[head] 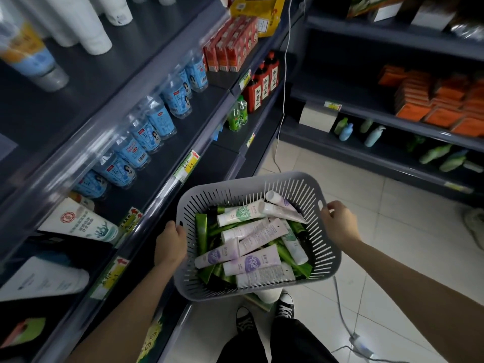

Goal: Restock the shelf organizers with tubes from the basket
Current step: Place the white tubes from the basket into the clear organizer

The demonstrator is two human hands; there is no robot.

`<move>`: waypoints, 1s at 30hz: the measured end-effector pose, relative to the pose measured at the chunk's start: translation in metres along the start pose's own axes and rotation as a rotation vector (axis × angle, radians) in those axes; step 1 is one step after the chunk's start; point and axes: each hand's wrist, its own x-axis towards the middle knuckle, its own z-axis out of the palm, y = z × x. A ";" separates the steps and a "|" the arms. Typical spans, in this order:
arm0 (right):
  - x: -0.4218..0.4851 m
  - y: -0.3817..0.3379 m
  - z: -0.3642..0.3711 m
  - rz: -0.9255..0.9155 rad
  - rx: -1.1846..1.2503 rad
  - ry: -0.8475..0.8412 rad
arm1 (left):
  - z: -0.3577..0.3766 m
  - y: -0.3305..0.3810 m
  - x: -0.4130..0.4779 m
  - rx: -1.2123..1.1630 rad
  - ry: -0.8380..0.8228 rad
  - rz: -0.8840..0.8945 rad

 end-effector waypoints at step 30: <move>-0.014 -0.021 0.087 -0.713 -0.832 -0.487 | 0.067 -0.012 -0.011 0.646 -0.548 0.486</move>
